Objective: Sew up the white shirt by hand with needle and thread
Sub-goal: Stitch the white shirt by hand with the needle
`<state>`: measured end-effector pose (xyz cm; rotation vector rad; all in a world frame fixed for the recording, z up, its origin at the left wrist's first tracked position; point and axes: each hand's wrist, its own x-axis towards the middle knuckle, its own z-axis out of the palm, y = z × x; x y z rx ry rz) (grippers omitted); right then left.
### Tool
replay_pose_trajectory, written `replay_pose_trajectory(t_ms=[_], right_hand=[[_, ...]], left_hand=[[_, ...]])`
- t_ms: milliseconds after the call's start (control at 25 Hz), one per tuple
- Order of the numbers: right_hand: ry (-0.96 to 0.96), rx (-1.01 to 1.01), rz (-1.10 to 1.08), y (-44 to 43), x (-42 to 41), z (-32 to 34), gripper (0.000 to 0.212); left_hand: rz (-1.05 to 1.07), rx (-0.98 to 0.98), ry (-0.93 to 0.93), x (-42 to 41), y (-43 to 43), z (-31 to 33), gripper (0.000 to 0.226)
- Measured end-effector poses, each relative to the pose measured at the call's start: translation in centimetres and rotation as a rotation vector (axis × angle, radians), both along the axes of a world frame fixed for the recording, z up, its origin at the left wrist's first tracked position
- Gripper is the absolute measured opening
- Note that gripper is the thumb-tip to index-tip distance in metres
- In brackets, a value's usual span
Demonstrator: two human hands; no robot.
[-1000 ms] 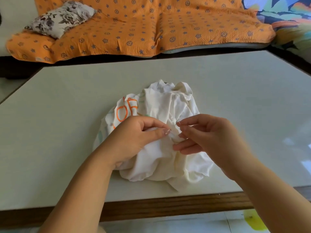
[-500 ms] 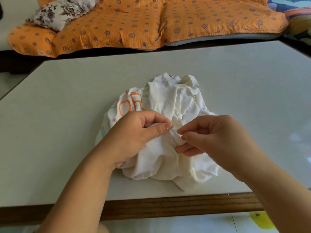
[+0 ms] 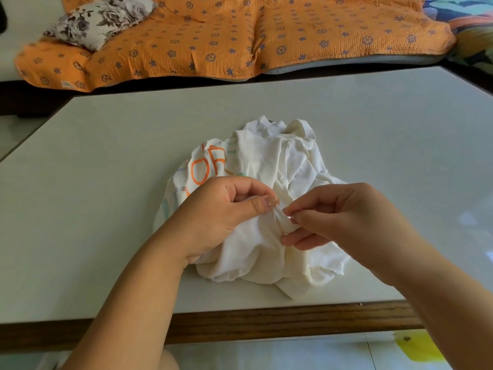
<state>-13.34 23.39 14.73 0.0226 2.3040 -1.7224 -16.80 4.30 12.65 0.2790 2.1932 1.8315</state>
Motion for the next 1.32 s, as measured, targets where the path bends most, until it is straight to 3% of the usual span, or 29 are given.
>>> replay_pose_trajectory(t_ms=[640, 1000, 1320], right_hand=[[-0.038, -0.249, 0.034, -0.2, -0.4, -1.0, 0.009], [-0.009, -0.168, -0.027, -1.0, -0.2, -1.4, 0.008], [0.251, 0.021, -0.096, -2.4, 0.2, -2.6, 0.006]], left_hand=[[-0.030, 0.148, -0.102, -0.3, 0.0, -0.4, 0.011], [0.009, 0.214, -0.119, -0.3, 0.9, -1.0, 0.010], [0.136, 0.199, -0.119, -0.1, 1.9, -1.5, 0.014]])
